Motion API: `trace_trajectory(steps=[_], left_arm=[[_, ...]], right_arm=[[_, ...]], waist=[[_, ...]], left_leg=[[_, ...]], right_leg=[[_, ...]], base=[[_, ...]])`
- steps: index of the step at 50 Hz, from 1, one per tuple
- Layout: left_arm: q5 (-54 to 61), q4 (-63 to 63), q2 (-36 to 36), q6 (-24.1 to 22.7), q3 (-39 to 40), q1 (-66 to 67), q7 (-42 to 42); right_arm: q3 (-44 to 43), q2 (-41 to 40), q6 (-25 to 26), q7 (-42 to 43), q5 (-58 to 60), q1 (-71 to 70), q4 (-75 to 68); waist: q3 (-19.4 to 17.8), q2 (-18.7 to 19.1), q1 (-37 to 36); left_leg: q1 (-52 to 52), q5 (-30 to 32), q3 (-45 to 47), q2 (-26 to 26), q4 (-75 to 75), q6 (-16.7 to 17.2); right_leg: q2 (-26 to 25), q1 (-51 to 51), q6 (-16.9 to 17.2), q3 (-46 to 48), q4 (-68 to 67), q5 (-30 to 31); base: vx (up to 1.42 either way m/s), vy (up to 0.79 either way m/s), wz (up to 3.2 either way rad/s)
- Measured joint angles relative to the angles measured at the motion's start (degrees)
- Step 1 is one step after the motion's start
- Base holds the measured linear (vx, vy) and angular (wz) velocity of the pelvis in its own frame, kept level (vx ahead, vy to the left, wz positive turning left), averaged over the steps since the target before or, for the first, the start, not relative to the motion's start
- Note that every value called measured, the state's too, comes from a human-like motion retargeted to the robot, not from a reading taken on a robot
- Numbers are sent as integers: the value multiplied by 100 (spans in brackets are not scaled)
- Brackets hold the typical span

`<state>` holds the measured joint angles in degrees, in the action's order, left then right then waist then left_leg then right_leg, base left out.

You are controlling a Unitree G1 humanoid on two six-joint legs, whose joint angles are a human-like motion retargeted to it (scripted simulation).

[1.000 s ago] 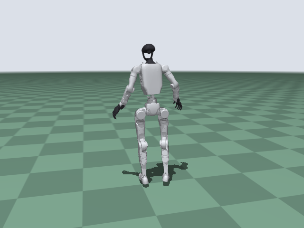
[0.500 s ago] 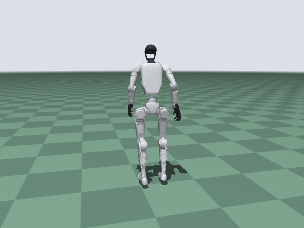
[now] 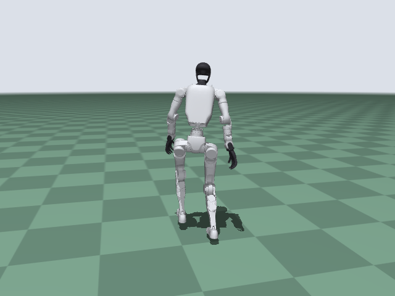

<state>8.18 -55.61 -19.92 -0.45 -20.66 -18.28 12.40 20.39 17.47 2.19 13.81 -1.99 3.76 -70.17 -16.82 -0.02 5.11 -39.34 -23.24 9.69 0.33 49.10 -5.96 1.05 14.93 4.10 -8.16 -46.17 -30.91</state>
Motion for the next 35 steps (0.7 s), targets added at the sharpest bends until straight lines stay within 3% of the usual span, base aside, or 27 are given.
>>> trace_trajectory(steps=[2,5,8,10,11,12,13,15,18,20,22,25,28,30,33,35], left_arm=[[-889,-42,-196,4,124,-246,-12],[-1774,-208,-922,50,-225,-714,-67],[-1817,-394,-2190,-55,-533,-1101,175],[-1324,-461,-3177,-150,-467,-1322,474],[-1156,-483,-3642,-307,-347,-1327,528],[-885,-480,-4086,-428,-265,-1365,553],[-407,-427,-4486,-479,-258,-1470,517],[157,-305,-5182,-627,-282,-1490,317],[478,-31,-6130,-742,-446,-1277,-150],[462,70,-6618,-709,-369,-1054,-366],[252,89,-6937,-618,-87,-837,-413],[-147,-231,-7187,-515,1594,697,-722],[-246,253,-6268,-283,4738,3993,-580],[-207,766,-5267,-133,6292,5657,-544],[238,870,-3894,281,6371,5320,-124],[946,605,-2997,659,5811,4338,409]], right_arm=[[81,110,363,-195,-237,-612,193],[271,480,305,-115,-408,-1852,765],[856,1212,104,446,-168,-3482,1944],[1430,1908,69,752,67,-4809,3017],[1597,2221,-36,891,224,-5359,3541],[1812,2541,-63,951,358,-5962,4007],[2122,2876,67,854,447,-6668,4357],[2615,3362,209,887,592,-7739,4870],[3171,3862,287,1410,512,-8719,5382],[3372,4344,220,1755,472,-9045,5930],[3222,5109,51,1833,464,-9030,6754],[1702,5606,-112,1660,663,-7183,8291],[-322,5916,-431,1101,496,-4673,9745],[-1595,5585,-634,714,281,-3041,10442],[-2714,4350,-616,455,314,-1091,10698],[-2733,3166,-350,633,416,-212,10374]], waist=[[-108,6,299],[-302,40,704],[-243,-112,682],[-72,-306,403],[56,-420,54],[240,-565,-224],[536,-771,-361],[1109,-1060,-855],[1773,-950,-1746],[1958,-880,-2375],[1715,-719,-2956],[1683,-96,-3216],[1763,536,-3089],[1761,678,-2855],[1257,367,-2496],[772,-215,-2073]], left_leg=[[-761,170,194,57,29,-128],[-1780,321,406,141,-62,-4],[-2619,365,684,313,-203,225],[-3025,395,841,511,-298,317],[-3199,231,875,852,100,457],[-3323,160,922,1033,261,529],[-3344,278,995,898,-52,462],[-3256,354,1091,1038,-196,433],[-2560,664,729,1683,-847,611],[-1616,959,875,1877,-1881,743],[-367,1249,1200,1800,-3168,944],[1423,1453,1591,2066,-4820,1398],[2046,909,1687,2328,-5176,1442],[2163,1182,1297,2303,-5228,1323],[1839,3350,510,1751,-4913,797],[1146,3439,216,875,-3724,396]], right_leg=[[143,327,-247,66,-682,-335],[314,468,-245,185,-1364,-748],[699,197,-7,160,-1501,-1073],[1049,-59,215,-38,-1252,-949],[1206,-382,346,-235,-899,-746],[1441,-645,516,-398,-502,-463],[1831,-784,761,-493,-20,-20],[2342,-1305,1084,-731,1213,1369],[2154,-1851,1090,-342,2492,4126],[2333,-1781,1090,149,2283,4879],[2561,-1644,1056,373,1060,4416],[2034,-1629,740,403,-1163,3675],[1665,-1123,350,669,-3453,3097],[1627,-578,-79,757,-4969,2558],[1696,278,-947,834,-6854,1565],[1919,992,-1215,840,-7633,924]], base=[[29,12,26],[40,14,28],[62,22,-32],[87,32,-118],[107,40,-169],[115,47,-132],[119,53,-77],[133,53,-84],[145,46,-148],[139,81,-164],[134,107,-133],[131,107,-69],[120,109,14],[107,101,26],[83,76,123],[63,50,283]])
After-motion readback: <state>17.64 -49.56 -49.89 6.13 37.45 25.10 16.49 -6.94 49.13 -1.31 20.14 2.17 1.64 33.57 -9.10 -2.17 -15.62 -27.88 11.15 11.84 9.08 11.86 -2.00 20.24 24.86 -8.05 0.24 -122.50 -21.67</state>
